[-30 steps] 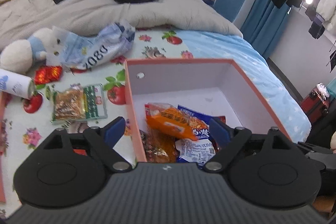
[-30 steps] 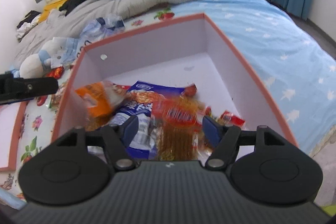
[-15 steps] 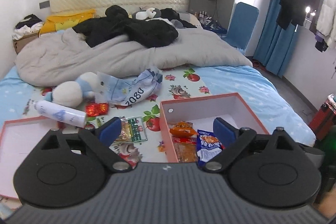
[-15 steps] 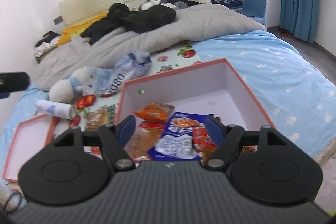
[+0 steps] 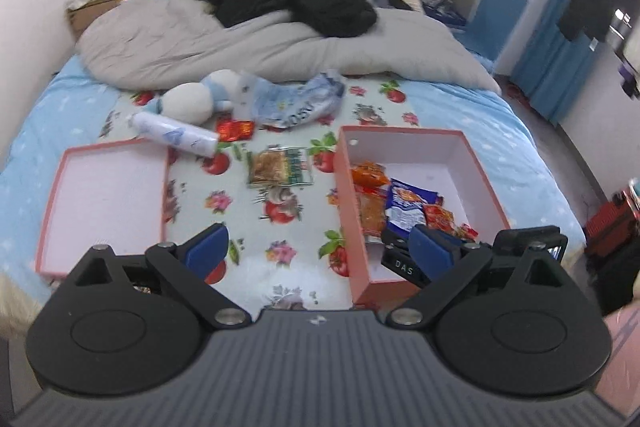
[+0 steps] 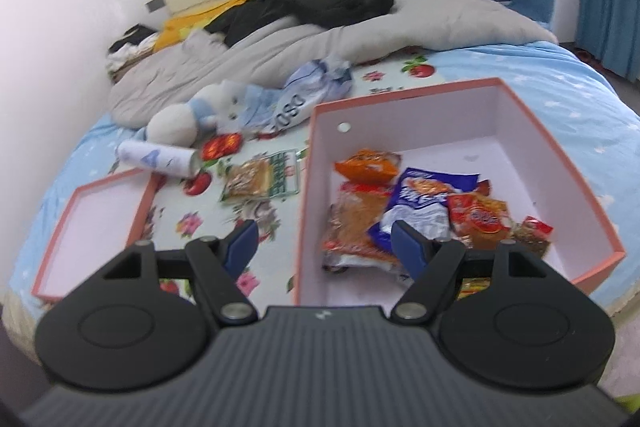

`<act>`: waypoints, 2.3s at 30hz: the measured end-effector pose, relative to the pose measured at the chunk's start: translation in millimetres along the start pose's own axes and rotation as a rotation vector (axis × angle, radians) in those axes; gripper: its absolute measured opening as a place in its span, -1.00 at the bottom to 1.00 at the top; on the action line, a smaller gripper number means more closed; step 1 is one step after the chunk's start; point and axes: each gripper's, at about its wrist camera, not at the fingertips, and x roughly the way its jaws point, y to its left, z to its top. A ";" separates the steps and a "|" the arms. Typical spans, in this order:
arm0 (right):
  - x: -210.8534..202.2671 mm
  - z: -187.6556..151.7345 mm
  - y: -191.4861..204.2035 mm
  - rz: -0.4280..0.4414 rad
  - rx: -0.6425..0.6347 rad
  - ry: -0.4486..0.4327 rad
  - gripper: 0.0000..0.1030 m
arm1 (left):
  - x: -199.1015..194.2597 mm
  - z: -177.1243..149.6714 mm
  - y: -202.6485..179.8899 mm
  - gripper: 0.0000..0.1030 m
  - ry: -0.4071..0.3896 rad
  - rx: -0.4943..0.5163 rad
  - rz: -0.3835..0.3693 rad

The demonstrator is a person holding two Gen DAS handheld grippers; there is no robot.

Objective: Organize snacks
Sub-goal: 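Move both tools back toward the red candy and green-label packet, then lower left tool to red candy wrapper while right lowers to green-label packet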

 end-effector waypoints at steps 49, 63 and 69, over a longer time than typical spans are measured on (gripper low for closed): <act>110.8 -29.8 122.7 0.138 -0.194 -0.028 0.43 | 341.9 50.1 177.2 0.89 0.076 -0.059 -0.024; 270.0 7.1 118.1 0.080 -0.170 0.043 0.41 | 528.5 156.0 172.6 0.82 0.181 0.095 -0.109; 309.7 9.9 127.6 0.020 -0.215 0.048 0.40 | 584.5 166.5 173.1 0.72 0.255 0.093 -0.102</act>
